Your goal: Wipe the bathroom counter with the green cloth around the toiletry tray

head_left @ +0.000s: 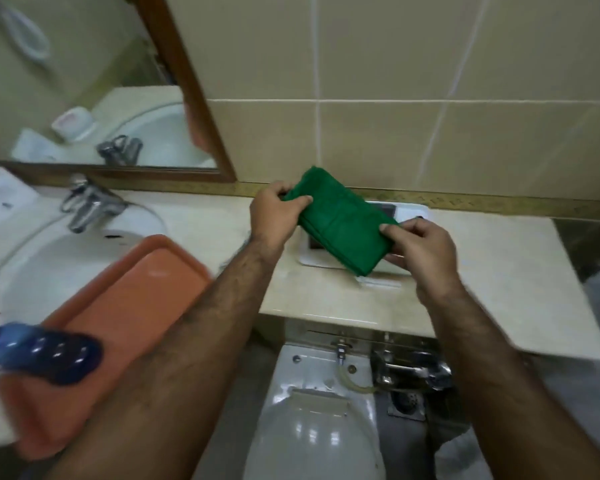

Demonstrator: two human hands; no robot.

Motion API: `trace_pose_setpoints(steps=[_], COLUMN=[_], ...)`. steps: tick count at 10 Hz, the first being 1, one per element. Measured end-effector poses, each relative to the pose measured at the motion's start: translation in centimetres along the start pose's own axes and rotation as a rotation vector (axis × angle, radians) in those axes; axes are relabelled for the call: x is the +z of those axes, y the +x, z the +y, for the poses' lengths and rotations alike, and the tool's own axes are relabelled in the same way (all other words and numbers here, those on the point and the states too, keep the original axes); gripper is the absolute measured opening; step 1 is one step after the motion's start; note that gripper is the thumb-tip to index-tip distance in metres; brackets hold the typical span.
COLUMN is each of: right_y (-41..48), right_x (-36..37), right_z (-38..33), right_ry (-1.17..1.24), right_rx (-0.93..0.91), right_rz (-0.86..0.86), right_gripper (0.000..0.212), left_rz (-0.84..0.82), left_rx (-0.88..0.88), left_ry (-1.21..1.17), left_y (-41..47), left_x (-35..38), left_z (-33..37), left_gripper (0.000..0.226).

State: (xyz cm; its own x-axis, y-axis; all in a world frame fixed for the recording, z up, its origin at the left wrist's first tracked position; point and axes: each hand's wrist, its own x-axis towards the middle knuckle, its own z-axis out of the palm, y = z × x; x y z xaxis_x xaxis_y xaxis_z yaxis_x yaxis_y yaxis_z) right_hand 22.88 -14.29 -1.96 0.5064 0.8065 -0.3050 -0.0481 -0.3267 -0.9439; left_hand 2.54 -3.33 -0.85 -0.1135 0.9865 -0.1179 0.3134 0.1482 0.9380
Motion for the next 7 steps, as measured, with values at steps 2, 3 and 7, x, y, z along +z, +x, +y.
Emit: trace_pose_setpoints(steps=[2, 3, 7], right_y=[-4.5, -7.2, -11.0], right_x=[17.8, 24.0, 31.7], right_z=[0.1, 1.1, 4.4], right_ry=[-0.235, -0.348, -1.177], right_rx=[-0.044, -0.055, -0.381], right_rz=[-0.227, -0.302, -0.354], right_gripper=[0.019, 0.018, 0.039], left_rz=[0.309, 0.346, 0.208], left_rx=[-0.082, -0.162, -0.249], left_ry=[0.189, 0.276, 0.707], left_y=[3.0, 3.3, 3.4], left_x=[-17.4, -22.6, -27.9], left_z=[-5.2, -8.0, -15.8], left_gripper=[0.028, 0.026, 0.045])
